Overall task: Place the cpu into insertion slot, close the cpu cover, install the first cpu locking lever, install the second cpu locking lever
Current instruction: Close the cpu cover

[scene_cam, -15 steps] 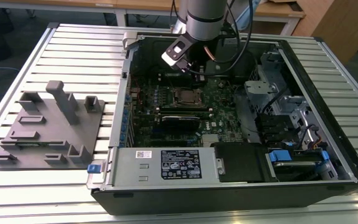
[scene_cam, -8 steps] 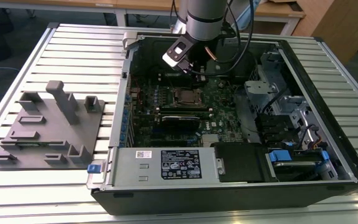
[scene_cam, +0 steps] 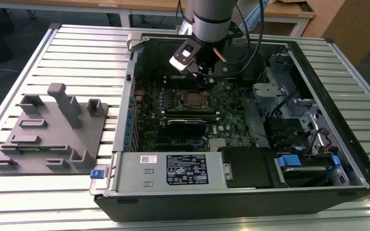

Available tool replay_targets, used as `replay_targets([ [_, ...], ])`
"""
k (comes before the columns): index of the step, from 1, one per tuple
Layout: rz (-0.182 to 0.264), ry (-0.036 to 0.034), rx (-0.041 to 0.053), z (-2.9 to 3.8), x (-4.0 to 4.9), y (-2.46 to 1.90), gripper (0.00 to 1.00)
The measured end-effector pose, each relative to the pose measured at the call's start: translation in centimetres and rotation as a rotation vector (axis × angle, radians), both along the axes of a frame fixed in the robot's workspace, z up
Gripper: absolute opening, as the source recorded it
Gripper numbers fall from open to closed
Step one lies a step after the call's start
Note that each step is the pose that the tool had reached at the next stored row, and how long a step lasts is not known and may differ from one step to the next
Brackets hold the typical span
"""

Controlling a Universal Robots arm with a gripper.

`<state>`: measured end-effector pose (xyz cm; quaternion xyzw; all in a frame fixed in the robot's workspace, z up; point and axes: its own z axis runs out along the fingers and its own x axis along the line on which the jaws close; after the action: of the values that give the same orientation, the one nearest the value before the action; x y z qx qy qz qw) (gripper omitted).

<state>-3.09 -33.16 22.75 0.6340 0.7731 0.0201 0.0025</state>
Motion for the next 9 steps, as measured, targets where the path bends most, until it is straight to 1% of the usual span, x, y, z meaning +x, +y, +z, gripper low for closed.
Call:
replay_targets([
  [7,0.008,0.0001,0.0,0.0,0.0,0.0,0.1],
  [9,0.027,0.0001,0.0,0.0,0.0,0.0,0.1],
])
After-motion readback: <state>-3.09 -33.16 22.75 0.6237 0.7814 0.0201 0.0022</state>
